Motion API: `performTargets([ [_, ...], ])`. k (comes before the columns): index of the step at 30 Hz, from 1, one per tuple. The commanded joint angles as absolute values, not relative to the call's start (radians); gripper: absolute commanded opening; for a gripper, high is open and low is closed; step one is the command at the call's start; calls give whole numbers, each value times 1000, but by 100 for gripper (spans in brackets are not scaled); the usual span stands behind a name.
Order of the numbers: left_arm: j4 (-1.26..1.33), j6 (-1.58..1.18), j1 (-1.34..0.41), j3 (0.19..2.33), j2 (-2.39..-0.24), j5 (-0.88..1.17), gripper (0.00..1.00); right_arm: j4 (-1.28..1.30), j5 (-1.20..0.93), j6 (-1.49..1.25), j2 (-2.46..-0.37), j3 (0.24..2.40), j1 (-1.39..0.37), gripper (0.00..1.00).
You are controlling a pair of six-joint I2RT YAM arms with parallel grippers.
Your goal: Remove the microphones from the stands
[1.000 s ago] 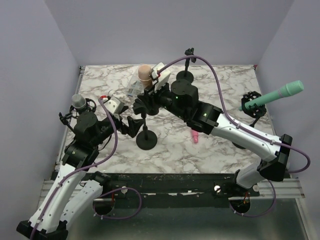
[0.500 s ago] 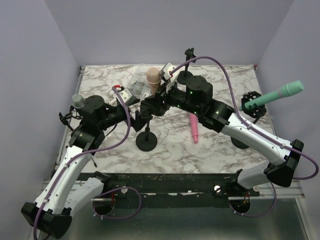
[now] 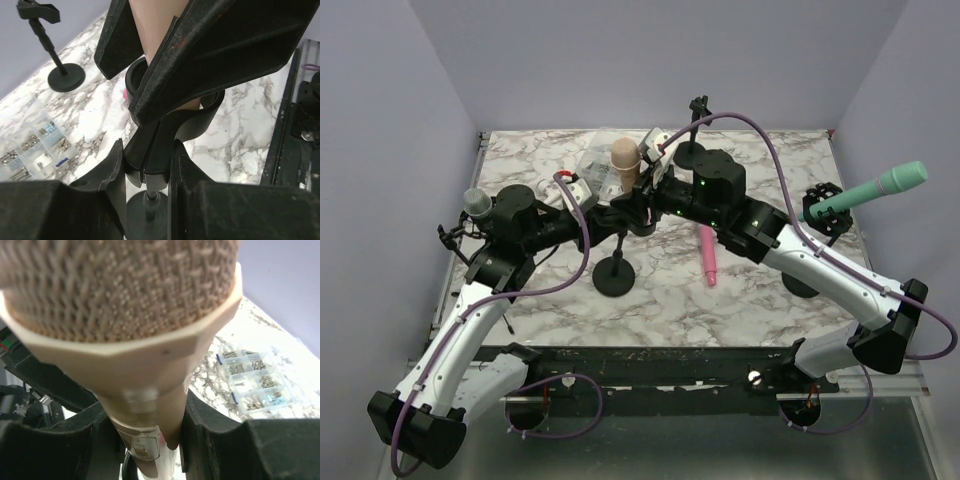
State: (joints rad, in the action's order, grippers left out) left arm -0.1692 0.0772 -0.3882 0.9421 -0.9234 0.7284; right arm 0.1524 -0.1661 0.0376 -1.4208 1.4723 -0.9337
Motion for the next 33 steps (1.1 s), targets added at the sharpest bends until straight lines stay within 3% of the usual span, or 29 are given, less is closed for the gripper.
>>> performTargets([
  [1,-155,95,-385,891,-847,683,0,164,-199,10,-1414,1468,-938,1],
  [8,-188,93,-394,853,-803,662,0,170,-200,3,-1453,1588,-937,1],
  [14,-186,89,-394,847,-810,665,0,170,-24,-44,-1464,1764,-938,1],
  [18,-201,92,-395,856,-821,635,0,147,203,-16,-1433,1791,-938,1],
  [24,-182,83,-395,839,-786,555,38,120,574,68,-1377,1612,-935,1],
  [33,-198,75,-396,861,-778,546,53,212,607,-107,-1373,1320,-872,1],
])
